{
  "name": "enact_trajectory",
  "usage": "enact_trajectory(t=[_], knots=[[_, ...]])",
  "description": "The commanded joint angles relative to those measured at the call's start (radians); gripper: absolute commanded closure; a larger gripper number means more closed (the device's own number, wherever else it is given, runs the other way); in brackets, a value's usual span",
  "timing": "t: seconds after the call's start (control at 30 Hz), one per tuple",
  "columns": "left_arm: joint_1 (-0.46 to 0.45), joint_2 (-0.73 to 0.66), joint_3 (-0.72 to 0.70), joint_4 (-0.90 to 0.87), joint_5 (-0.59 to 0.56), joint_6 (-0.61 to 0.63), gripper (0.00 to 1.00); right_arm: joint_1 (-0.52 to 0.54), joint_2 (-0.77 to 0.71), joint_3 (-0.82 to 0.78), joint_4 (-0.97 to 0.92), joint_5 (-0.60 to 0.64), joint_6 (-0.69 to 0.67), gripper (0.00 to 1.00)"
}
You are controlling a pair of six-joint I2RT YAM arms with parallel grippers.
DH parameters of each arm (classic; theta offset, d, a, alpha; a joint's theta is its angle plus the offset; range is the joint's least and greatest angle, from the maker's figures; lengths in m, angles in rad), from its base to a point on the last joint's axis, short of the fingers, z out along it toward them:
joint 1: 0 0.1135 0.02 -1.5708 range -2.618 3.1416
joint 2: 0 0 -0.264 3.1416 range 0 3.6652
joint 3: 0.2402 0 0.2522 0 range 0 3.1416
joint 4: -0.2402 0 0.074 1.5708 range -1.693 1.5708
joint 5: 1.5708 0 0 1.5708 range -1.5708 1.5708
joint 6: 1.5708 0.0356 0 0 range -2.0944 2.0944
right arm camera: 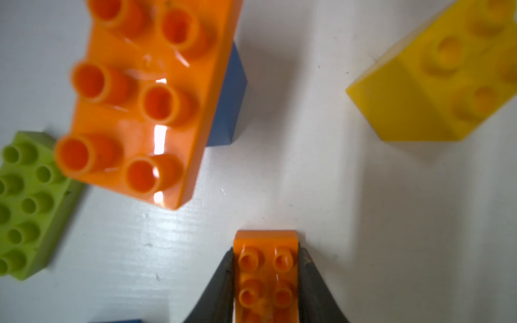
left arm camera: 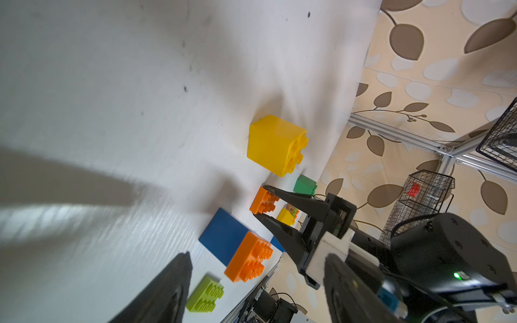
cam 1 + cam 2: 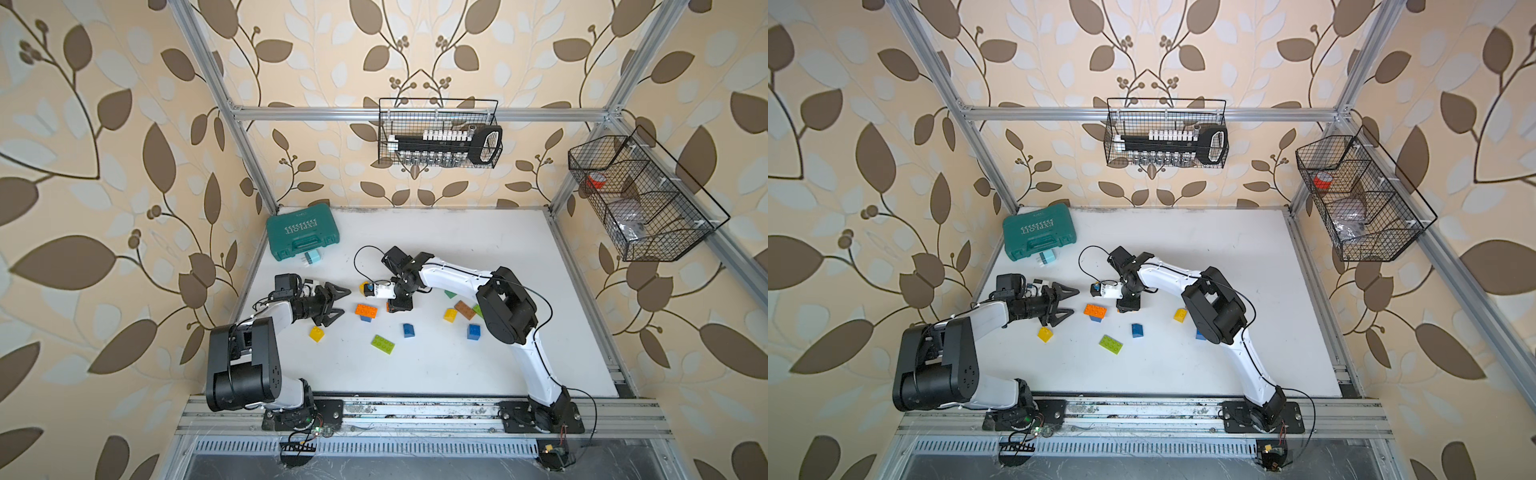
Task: Assemble a fork with lego
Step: Pick up the lego brick from the center of the board.
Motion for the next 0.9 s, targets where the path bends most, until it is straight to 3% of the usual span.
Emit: enact_trajectory(t=[0.0,0.4,0.73,0.87], knots=[[0.0,0.002,0.027,-0.033,0.02,0.029,0.25,0.003,-0.004,-0.039,-0.016,0.006,0.025,0.72],[-0.062,-0.036,-0.066,0.098,0.025,-0.043,0.39,0.025,-0.201,-0.028,-0.07,0.028,0.258,0.73],[-0.13,-0.054,-0.172,0.273,0.012,-0.115,0.48,0.114,-0.165,0.093,-0.135,0.071,0.478,0.71],[-0.139,-0.036,-0.179,0.299,-0.008,-0.15,0.52,0.143,-0.122,0.124,-0.131,0.089,0.498,0.71]])
